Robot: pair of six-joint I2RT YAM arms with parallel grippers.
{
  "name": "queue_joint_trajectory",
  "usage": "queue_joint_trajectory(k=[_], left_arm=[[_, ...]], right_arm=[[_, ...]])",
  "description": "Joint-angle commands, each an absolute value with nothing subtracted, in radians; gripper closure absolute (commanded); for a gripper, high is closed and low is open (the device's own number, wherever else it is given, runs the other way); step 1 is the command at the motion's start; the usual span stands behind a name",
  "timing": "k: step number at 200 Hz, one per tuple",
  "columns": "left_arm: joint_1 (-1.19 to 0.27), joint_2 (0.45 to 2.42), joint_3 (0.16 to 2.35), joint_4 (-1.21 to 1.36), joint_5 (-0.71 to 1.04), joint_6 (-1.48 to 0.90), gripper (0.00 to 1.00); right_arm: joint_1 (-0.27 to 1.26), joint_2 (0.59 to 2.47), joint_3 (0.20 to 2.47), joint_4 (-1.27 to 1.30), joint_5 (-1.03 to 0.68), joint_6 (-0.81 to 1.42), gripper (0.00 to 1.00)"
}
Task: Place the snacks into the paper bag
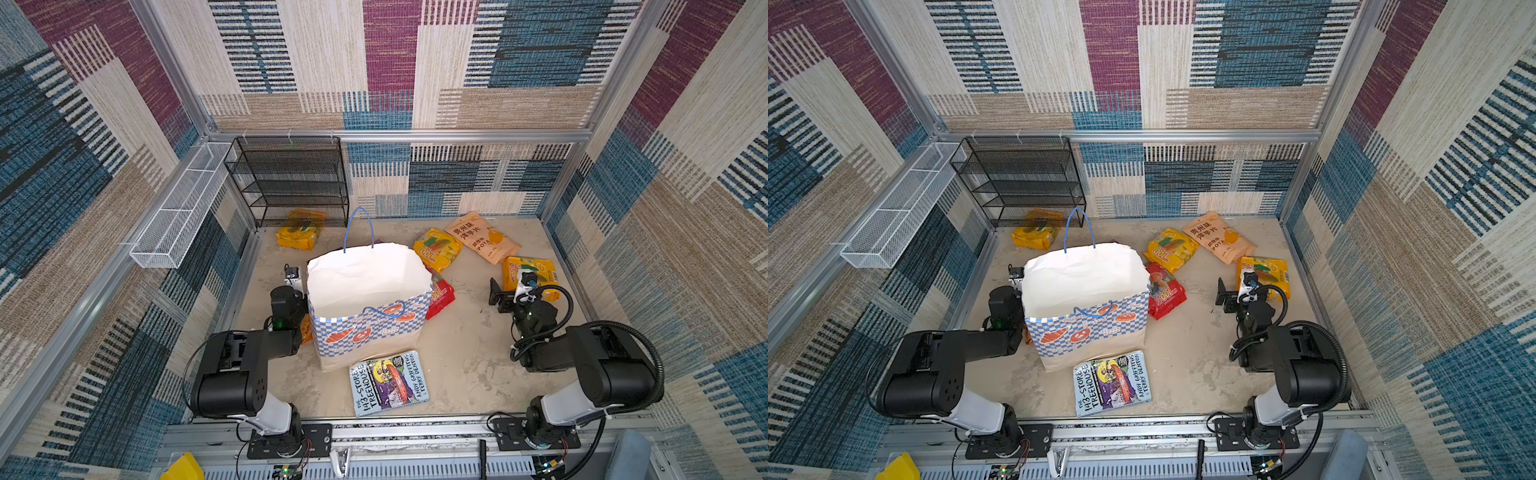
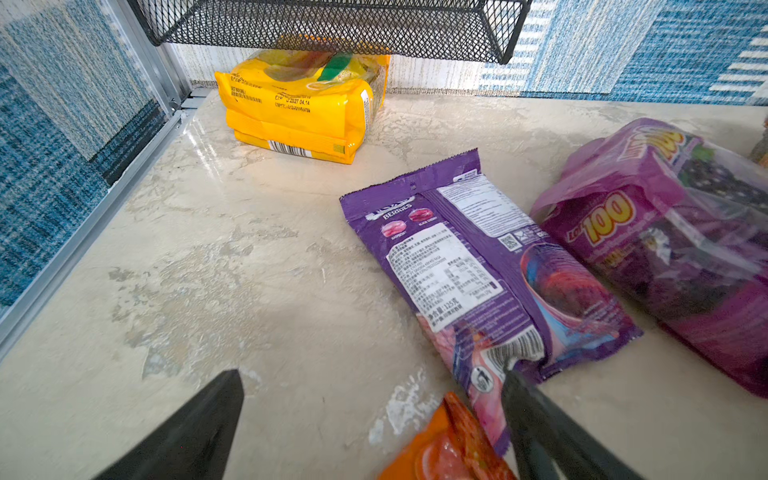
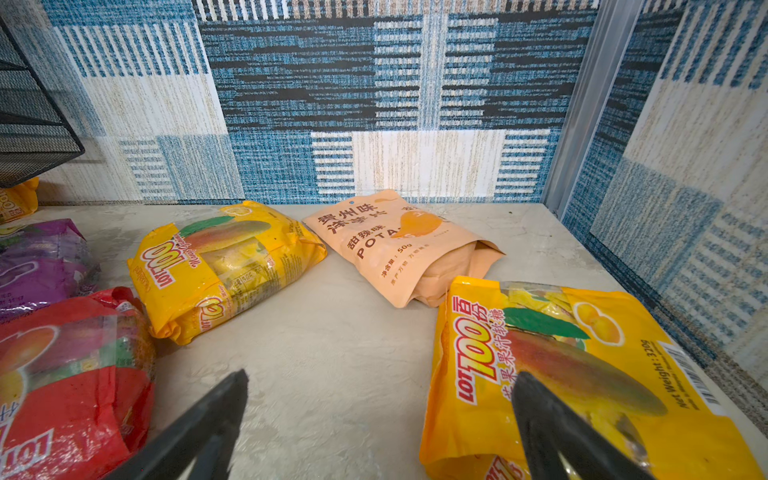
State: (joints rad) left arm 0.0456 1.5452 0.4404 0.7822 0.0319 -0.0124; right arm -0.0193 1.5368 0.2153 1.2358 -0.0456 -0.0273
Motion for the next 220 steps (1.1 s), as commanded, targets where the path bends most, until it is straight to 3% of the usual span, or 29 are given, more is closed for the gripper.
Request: queue_joint_trajectory(k=[1, 19, 59, 83, 101, 134, 146, 164, 200, 220], left_arm=[[0.049, 1.541, 0.437, 0.8, 0.045, -0.002, 0.0], [0.058, 1.527, 0.434, 0.8, 0.051, -0.009, 0.0], [0.058, 1.354, 0.601, 0.304, -0.088, -0.113, 0.0], [0.058, 1.254, 0.67, 0.068, -0.218, -0.256, 0.0], [0.058, 1.164, 0.723, -0.129, -0.282, -0.404, 0.0], [0.068, 1.013, 0.892, -0.497, -0.325, -0.499, 0.0], [0.086, 0.977, 0.988, -0.605, -0.249, -0.501, 0.0], [0.087, 0.969, 1.128, -0.669, -0.061, -0.403, 0.0], [0.066, 1.061, 1.365, -0.722, 0.3, -0.279, 0.0], [-0.019, 1.158, 1.464, -0.741, 0.353, -0.16, 0.0]], right_arm=[[-0.018, 1.534, 0.219, 1.266, -0.058, -0.03, 0.0], [-0.019, 1.535, 0.221, 1.263, -0.058, -0.028, 0.01], [-0.019, 1.455, 0.22, 1.204, -0.011, -0.009, 0.0], [-0.018, 1.29, 0.335, 0.894, 0.068, 0.051, 0.0], [-0.019, 1.182, 0.437, 0.707, 0.13, 0.232, 0.0], [-0.019, 1.146, 0.664, 0.288, 0.231, 0.519, 0.0], [-0.019, 1.145, 0.699, 0.183, 0.205, 0.651, 0.0], [-0.02, 1.119, 0.707, 0.191, 0.031, 0.645, 0.0], [-0.018, 1.027, 0.684, 0.185, -0.098, 0.633, 0.0], [-0.019, 0.994, 0.684, 0.177, -0.169, 0.635, 0.0]])
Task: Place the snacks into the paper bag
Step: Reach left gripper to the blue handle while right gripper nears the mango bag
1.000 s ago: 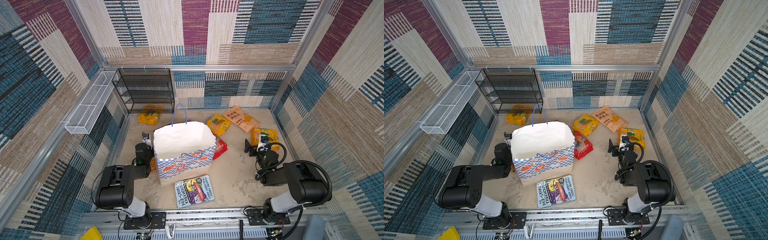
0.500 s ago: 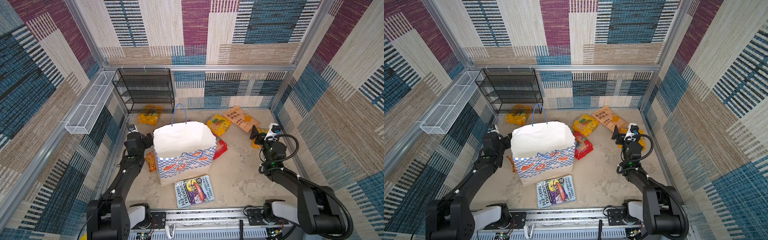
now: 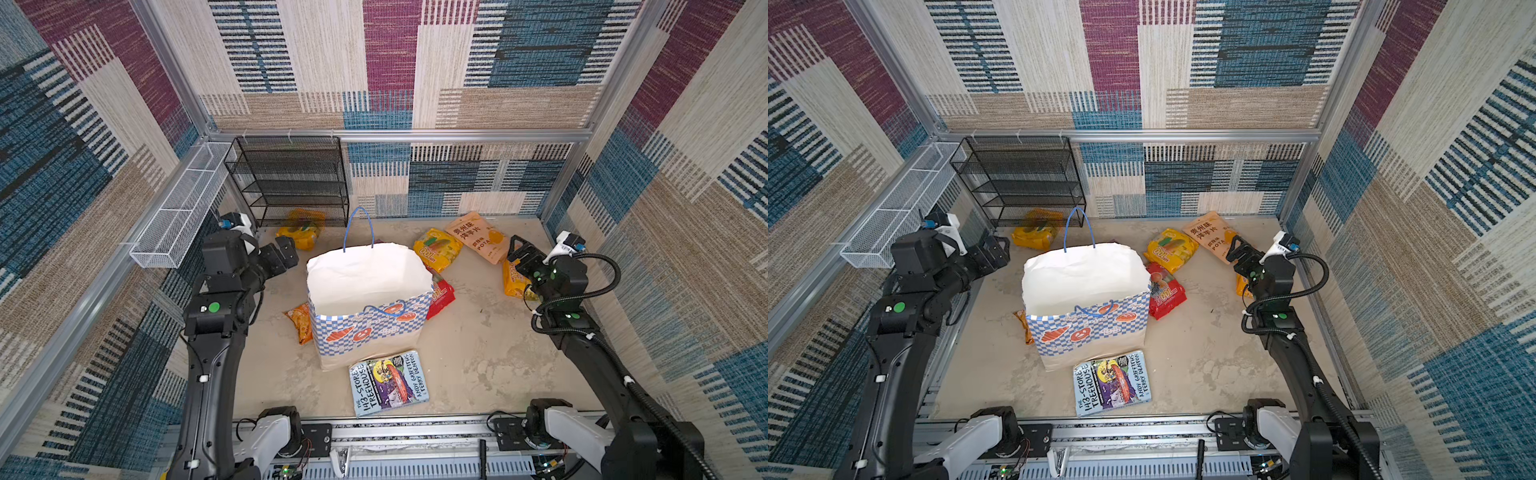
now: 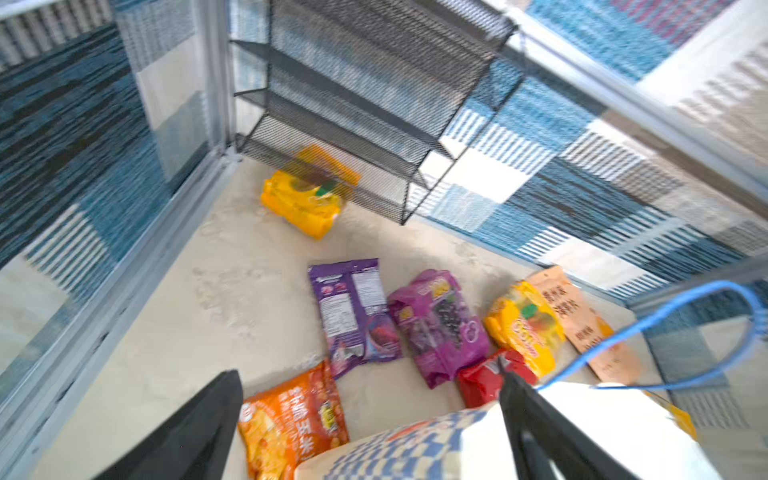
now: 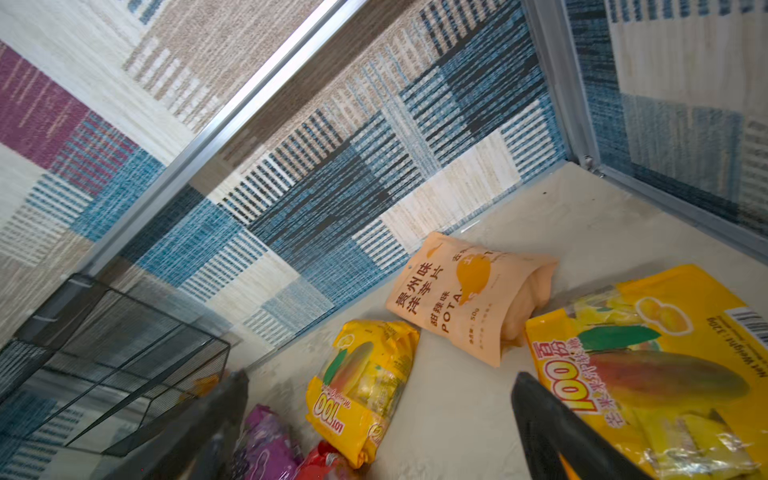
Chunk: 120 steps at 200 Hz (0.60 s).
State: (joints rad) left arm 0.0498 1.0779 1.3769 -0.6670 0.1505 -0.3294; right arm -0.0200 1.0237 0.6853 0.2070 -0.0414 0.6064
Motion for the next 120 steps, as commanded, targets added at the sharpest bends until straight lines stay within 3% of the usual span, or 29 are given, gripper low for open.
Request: queue_joint_trajectory(k=[1, 44, 120], left_arm=[[-0.025, 1.164, 1.47, -0.744, 0.352, -0.151, 0.0], [-0.255, 1.426, 1.749, -0.951, 0.206, 0.172, 0.0], [-0.326, 1.641, 1.918, -1.099, 0.042, 0.387, 0.03]], right_arm=[[-0.019, 0.993, 0.684, 0.177, -0.174, 0.635, 0.0], [-0.019, 0.931, 0.703, 0.094, -0.249, 0.594, 0.0], [-0.012, 0.87, 0.652, 0.038, -0.318, 0.593, 0.0]])
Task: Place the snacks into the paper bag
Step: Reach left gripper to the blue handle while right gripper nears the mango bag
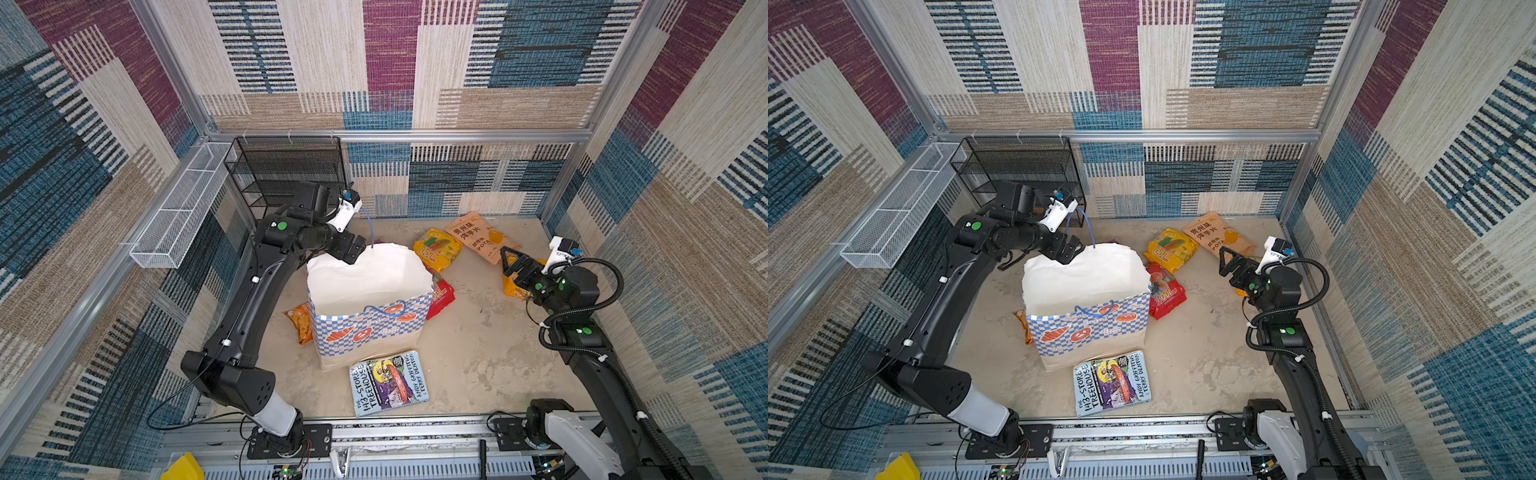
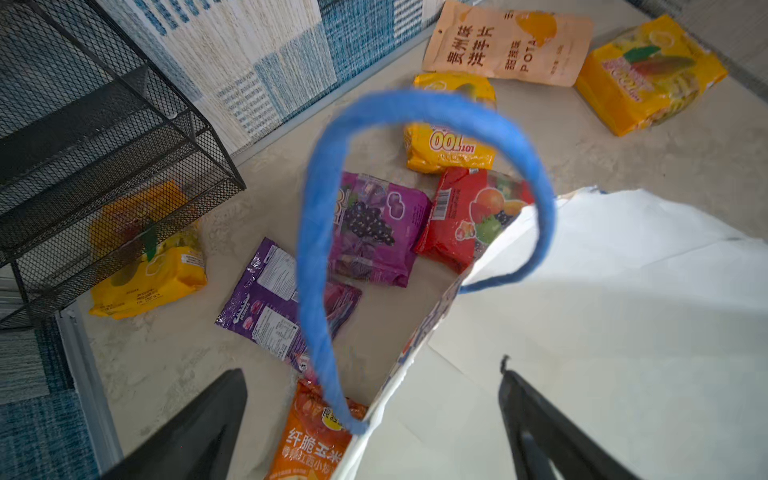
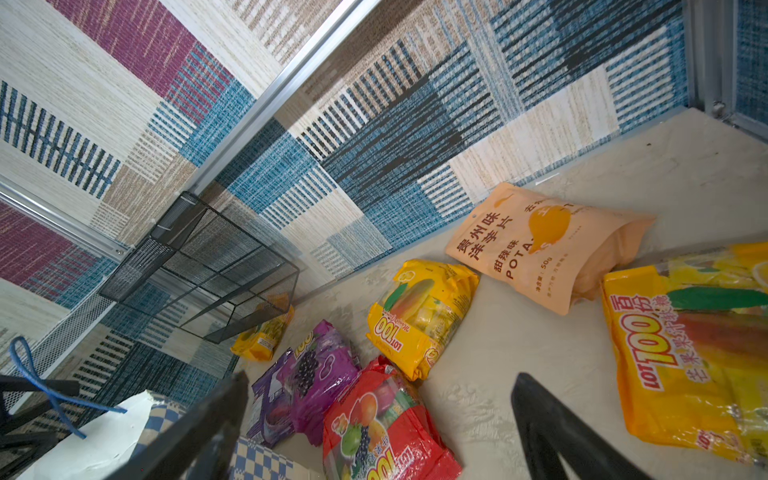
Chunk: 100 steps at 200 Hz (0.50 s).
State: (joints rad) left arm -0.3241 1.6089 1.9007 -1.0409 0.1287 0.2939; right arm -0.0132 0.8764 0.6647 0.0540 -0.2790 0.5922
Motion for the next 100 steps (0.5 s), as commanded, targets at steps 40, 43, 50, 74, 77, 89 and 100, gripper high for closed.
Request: queue_joint_trajectory(k=[40, 43, 50, 74, 77, 89, 100], left_arm=[[-0.329, 1.679, 1.947, -1.12, 0.123, 0.353, 0.15], [-0.331, 1.68, 1.948, -1.126, 0.128, 0.348, 0.17], [-0.333, 1.682, 1.951, -1.137, 0.141, 0.34, 0.22], [-0.344, 1.666, 1.929, -1.162, 0.2, 0.298, 0.43], [-0.345, 1.664, 1.924, -1.163, 0.208, 0.292, 0.46], [-0.349, 1.648, 1.901, -1.163, 0.233, 0.262, 0.59], [-0.353, 1.641, 1.889, -1.166, 0.232, 0.239, 0.69]], right_arm=[[-0.012, 0.863, 0.653, 0.025, -0.319, 0.586, 0.0], [-0.012, 0.863, 0.653, 0.024, -0.318, 0.586, 0.0], [-0.012, 0.863, 0.652, 0.024, -0.317, 0.587, 0.0], [-0.012, 0.861, 0.65, 0.025, -0.311, 0.59, 0.0], [-0.012, 0.862, 0.651, 0.024, -0.31, 0.589, 0.0], [-0.012, 0.864, 0.655, 0.019, -0.301, 0.589, 0.0], [-0.012, 0.866, 0.659, 0.012, -0.293, 0.586, 0.0]])
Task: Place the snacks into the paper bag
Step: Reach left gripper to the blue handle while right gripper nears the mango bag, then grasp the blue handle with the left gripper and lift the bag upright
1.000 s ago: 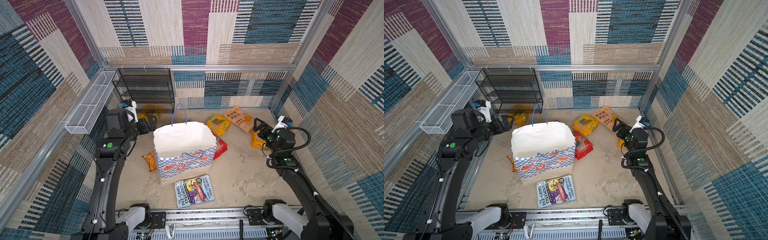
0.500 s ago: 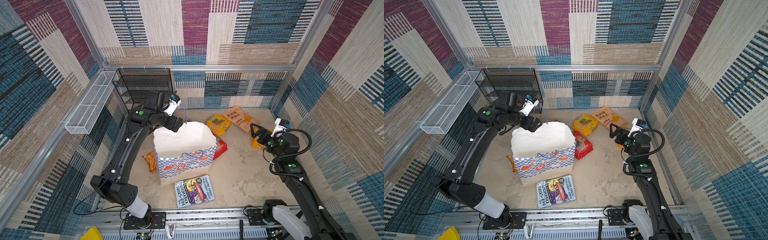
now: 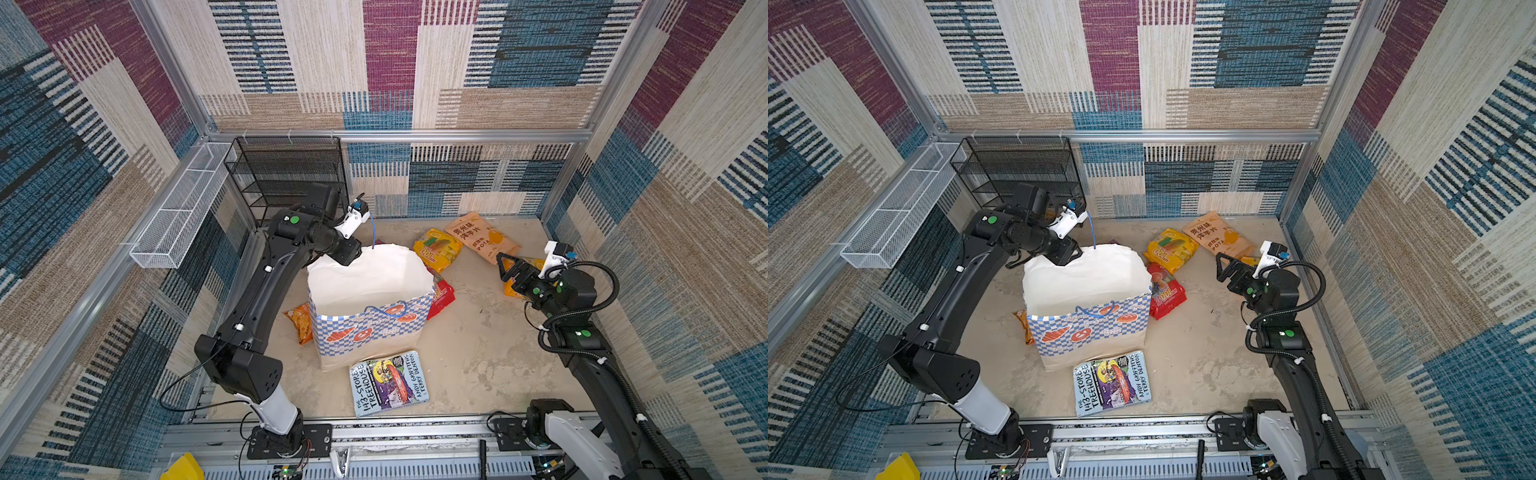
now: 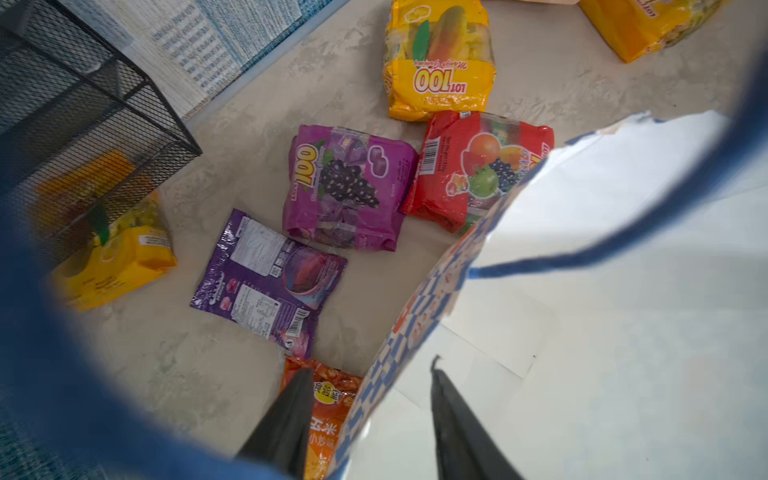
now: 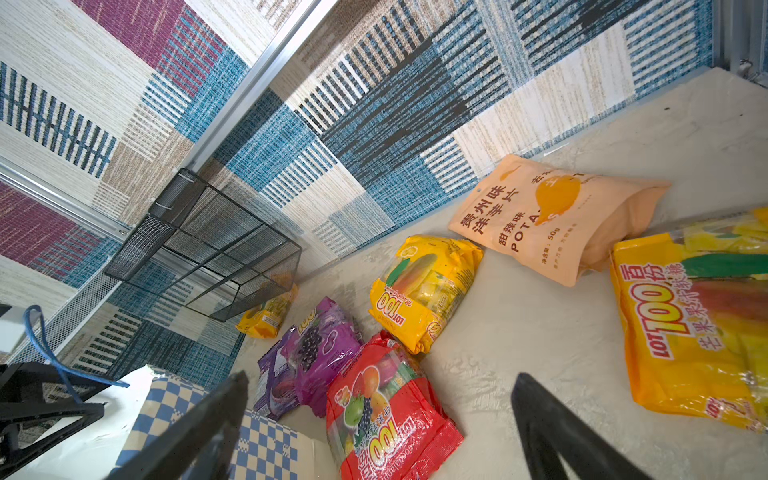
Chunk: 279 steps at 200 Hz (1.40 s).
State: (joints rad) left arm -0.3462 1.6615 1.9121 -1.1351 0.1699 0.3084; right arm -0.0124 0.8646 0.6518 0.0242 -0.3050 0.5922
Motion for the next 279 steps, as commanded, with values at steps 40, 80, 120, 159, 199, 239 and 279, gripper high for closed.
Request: queue_joint_trajectory(k=[40, 80, 120, 159, 199, 239, 279], left_arm=[[-0.37, 1.656, 1.961, -1.18, 0.22, 0.125, 1.0], [-0.37, 1.703, 2.193, -1.189, 0.16, -0.022, 1.0], [-0.368, 1.767, 2.363, -1.184, 0.147, -0.198, 1.0], [-0.326, 1.783, 2.33, -1.105, 0.123, -0.357, 1.0], [-0.15, 1.74, 2.24, -0.982, 0.262, -0.598, 1.0], [-0.123, 1.649, 2.104, -0.884, 0.335, -0.627, 1.0], [-0.126, 1.558, 1.821, -0.794, 0.352, -0.65, 1.0]], right_arm=[[-0.012, 0.891, 0.675, -0.003, -0.272, 0.588, 0.0], [-0.012, 0.969, 0.733, -0.028, -0.23, 0.592, 0.0], [-0.012, 1.043, 0.798, -0.077, -0.129, 0.572, 0.0], [-0.012, 1.115, 0.83, -0.112, -0.042, 0.563, 0.0], [-0.012, 1.212, 0.857, -0.134, -0.015, 0.555, 0.0], [-0.012, 1.302, 0.86, -0.137, 0.059, 0.55, 0.0], [-0.012, 1.446, 0.908, -0.139, 0.157, 0.554, 0.0]])
